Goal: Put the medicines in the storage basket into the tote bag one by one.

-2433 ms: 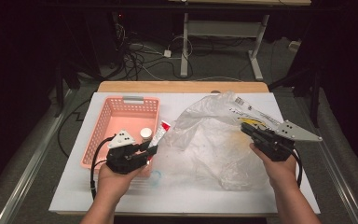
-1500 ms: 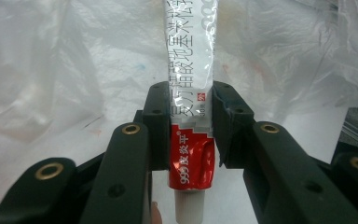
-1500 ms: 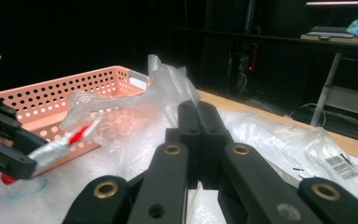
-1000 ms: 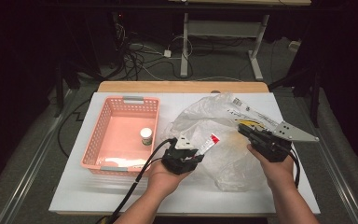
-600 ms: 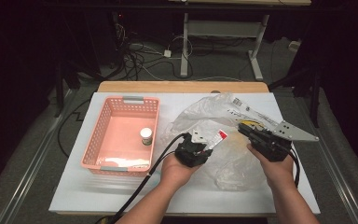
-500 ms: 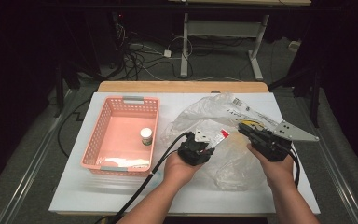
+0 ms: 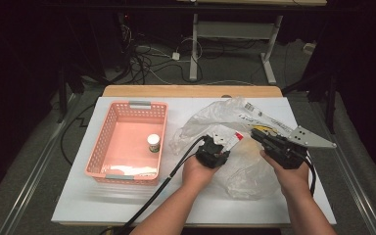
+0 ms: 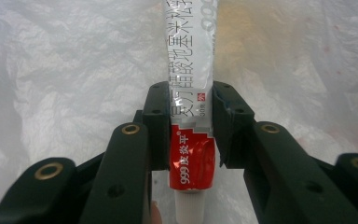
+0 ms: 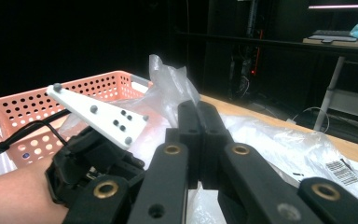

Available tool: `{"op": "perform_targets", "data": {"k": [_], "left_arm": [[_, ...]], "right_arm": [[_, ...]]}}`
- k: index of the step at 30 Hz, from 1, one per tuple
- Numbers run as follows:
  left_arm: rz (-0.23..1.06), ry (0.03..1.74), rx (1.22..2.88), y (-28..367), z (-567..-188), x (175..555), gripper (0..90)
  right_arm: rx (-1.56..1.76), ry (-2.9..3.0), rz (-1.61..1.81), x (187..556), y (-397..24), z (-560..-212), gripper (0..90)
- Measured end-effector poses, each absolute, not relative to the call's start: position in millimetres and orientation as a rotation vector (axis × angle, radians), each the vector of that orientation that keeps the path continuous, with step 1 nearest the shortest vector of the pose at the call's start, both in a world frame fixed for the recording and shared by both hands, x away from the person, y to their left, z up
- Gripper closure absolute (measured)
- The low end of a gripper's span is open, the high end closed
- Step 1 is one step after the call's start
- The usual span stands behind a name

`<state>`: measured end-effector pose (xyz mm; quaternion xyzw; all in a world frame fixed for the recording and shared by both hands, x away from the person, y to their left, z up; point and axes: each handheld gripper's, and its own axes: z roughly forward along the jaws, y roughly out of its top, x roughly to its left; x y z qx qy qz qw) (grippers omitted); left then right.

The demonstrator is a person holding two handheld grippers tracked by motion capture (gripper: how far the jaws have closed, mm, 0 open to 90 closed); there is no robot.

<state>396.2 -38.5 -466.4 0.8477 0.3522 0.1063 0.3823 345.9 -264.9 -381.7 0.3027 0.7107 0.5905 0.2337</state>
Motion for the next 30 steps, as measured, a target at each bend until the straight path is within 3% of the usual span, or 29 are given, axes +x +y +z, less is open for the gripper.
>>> {"op": "perform_targets", "data": {"k": [9,12,22,30], "left_arm": [[0.305,0.918,2.134,-45.0,-471.3,404.5,66.8],[0.279,0.906,2.128,-42.9,-467.2,402.4,55.0],[0.159,0.822,2.074,-29.3,-467.2,381.8,43.2],[0.101,0.789,2.057,-15.3,-462.8,360.3,27.0]], "right_arm": [[0.838,1.943,1.622,346.4,-266.7,-381.3,90.0],[0.837,1.944,1.625,346.3,-267.6,-381.1,90.0],[0.847,1.961,1.641,347.5,-264.1,-384.3,90.0],[0.848,1.972,1.633,347.4,-264.7,-386.2,90.0]]}}
